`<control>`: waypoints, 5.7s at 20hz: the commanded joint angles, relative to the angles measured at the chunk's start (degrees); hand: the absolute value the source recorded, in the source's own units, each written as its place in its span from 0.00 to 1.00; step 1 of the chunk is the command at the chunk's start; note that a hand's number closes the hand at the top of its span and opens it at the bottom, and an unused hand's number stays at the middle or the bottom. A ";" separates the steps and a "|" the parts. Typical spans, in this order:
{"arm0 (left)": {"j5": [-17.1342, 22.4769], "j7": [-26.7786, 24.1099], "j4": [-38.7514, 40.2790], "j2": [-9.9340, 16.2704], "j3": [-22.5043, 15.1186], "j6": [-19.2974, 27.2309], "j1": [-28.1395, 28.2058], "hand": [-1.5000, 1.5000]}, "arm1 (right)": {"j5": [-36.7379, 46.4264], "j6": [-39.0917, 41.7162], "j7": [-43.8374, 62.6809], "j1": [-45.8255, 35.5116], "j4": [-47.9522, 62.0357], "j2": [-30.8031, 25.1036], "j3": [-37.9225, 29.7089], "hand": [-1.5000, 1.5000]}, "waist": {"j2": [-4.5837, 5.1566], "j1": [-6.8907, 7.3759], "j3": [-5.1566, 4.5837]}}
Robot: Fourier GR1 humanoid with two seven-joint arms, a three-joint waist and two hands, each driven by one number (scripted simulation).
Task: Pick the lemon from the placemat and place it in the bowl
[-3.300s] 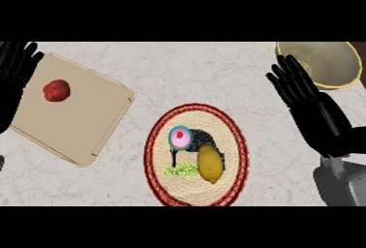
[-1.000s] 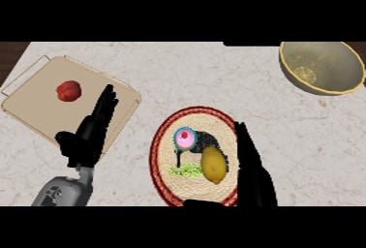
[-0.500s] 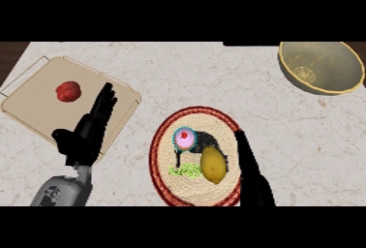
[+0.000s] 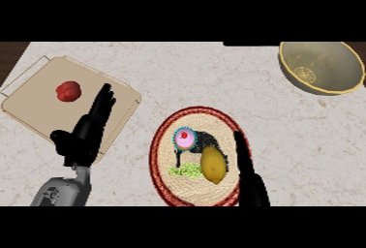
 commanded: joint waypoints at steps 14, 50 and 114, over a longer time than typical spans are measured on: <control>-4.65 -1.84 -1.23 -4.22 1.36 -2.49 3.47 0.50 | -9.68 -11.97 -13.74 -1.68 17.48 1.00 -1.57 0.00 | 0.00 0.08 -0.01; -5.54 3.63 -3.57 -4.75 4.72 -4.09 0.13 0.50 | -43.45 33.89 -51.32 -14.48 15.40 -27.36 -19.33 1.00 | -0.02 0.26 0.08; -6.27 3.06 -1.34 -6.88 4.98 -7.58 -3.35 0.50 | -18.04 33.59 -76.18 -61.65 99.61 -39.24 -44.68 0.00 | 1.66 4.05 0.26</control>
